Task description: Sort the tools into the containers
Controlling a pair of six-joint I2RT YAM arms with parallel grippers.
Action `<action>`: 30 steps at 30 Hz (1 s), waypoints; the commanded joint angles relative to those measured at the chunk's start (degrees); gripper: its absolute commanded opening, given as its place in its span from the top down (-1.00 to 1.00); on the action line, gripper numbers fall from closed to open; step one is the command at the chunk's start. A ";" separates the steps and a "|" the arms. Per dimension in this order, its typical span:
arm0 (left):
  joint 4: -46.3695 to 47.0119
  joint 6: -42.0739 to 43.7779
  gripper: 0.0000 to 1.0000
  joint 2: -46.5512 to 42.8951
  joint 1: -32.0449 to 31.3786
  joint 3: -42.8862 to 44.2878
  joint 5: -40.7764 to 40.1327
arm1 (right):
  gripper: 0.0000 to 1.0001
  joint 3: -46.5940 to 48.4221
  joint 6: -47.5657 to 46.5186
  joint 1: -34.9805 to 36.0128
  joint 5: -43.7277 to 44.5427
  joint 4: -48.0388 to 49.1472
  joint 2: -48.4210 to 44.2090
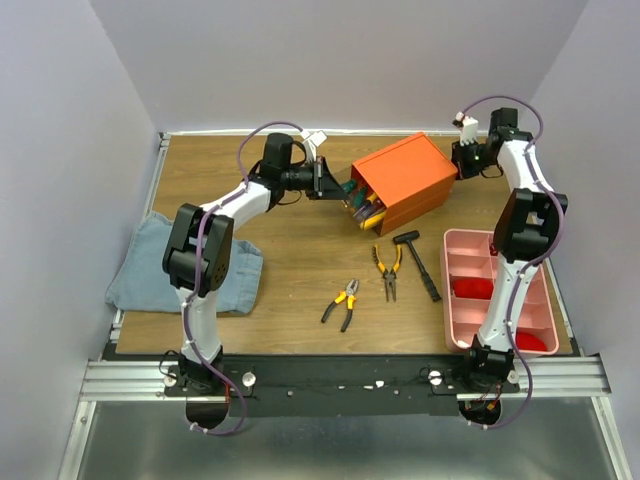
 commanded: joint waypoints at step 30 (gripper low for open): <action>-6.23 8.75 1.00 -12.98 4.27 -7.36 -1.96 | 0.99 5.15 2.61 2.78 36.48 13.57 -6.45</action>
